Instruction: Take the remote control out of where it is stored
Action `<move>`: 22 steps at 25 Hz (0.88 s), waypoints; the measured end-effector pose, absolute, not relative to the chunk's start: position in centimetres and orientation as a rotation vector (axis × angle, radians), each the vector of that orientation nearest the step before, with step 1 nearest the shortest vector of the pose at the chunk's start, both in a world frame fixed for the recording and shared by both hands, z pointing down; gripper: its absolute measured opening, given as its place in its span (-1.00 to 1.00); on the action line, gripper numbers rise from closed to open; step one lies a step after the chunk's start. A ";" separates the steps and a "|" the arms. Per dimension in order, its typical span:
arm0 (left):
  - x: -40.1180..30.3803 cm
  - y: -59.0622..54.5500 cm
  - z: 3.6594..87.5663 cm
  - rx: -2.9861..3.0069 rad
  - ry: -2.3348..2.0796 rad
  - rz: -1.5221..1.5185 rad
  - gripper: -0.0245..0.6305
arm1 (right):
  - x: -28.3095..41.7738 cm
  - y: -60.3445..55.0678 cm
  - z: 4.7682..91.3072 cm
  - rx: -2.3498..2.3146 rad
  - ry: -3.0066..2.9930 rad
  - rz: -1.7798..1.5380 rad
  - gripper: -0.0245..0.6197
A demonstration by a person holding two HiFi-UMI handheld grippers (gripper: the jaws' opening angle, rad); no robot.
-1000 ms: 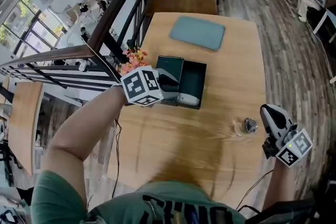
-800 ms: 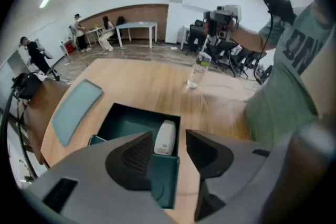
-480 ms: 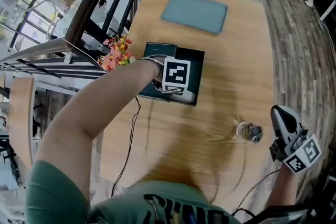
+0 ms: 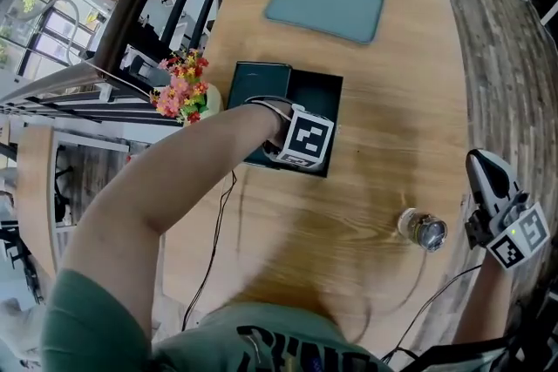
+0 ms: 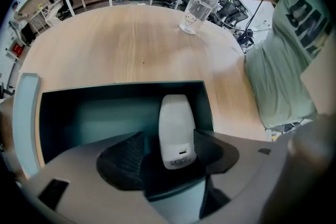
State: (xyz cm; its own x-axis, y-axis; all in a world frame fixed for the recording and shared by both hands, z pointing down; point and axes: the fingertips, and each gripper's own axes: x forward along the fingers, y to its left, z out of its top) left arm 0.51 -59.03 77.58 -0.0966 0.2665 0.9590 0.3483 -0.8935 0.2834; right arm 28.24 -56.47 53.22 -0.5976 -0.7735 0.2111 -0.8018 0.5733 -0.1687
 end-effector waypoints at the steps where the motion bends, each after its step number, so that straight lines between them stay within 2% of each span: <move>1: 0.4 -58.9 77.7 -2.059 -0.717 -2.177 -0.07 | 28.3 -57.0 53.8 1.348 -2.671 0.375 -0.92; 10: -0.2 -59.0 78.5 -1.955 -0.704 -2.287 -0.03 | 27.8 -61.6 57.1 1.280 -2.617 0.391 -0.92; 22: -0.2 -59.1 79.0 -1.754 -0.724 -2.421 0.09 | 27.6 -62.0 58.3 1.270 -2.613 0.410 -0.92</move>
